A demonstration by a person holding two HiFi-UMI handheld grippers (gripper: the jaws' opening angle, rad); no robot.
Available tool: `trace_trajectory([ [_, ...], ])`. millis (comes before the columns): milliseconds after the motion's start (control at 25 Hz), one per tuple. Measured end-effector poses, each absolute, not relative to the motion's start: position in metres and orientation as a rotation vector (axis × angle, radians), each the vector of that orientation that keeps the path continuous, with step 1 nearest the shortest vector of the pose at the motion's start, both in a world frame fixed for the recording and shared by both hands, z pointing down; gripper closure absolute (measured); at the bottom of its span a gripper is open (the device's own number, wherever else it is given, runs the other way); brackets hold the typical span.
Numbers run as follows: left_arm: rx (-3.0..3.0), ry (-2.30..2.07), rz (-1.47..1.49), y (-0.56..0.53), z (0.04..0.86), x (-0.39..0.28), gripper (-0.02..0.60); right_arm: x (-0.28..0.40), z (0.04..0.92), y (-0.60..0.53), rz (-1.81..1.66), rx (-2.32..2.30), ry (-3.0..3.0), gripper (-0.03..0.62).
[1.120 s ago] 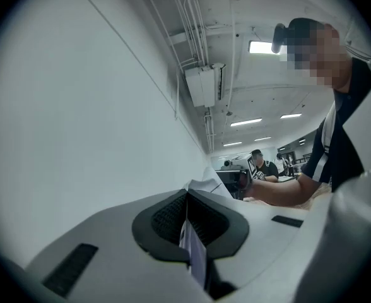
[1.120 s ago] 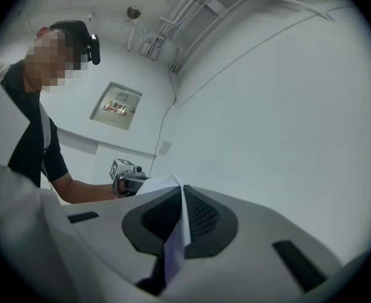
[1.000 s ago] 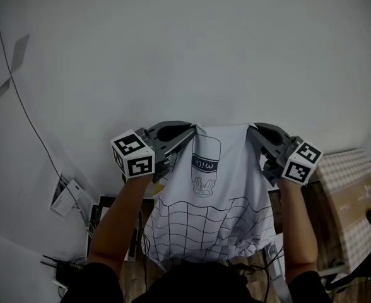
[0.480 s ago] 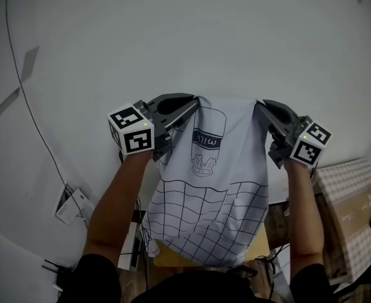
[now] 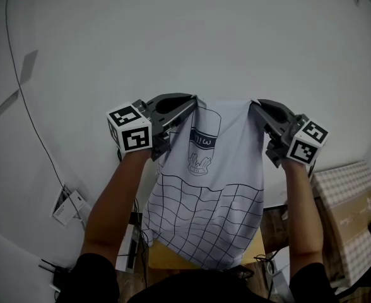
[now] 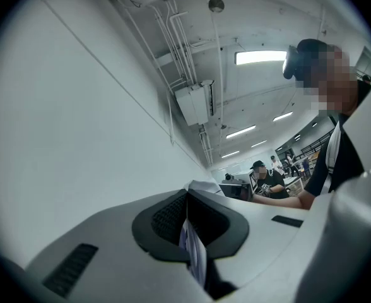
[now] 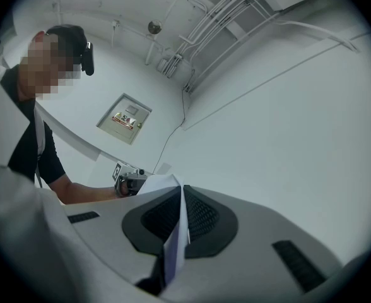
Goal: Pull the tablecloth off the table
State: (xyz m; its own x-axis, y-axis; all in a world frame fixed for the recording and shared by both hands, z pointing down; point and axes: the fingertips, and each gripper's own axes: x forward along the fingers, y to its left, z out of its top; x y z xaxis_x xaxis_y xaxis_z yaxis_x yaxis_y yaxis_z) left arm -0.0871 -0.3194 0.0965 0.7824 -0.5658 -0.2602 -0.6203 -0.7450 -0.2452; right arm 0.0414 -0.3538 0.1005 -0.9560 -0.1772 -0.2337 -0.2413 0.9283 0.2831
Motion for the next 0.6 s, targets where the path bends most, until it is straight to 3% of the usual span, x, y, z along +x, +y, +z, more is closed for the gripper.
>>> trace_trajectory([
  [600,-2.735,0.939,0.232,-0.34,0.119,-0.097,0.568,0.037,0.121,-0.38,0.351,-0.312,2.915,0.572],
])
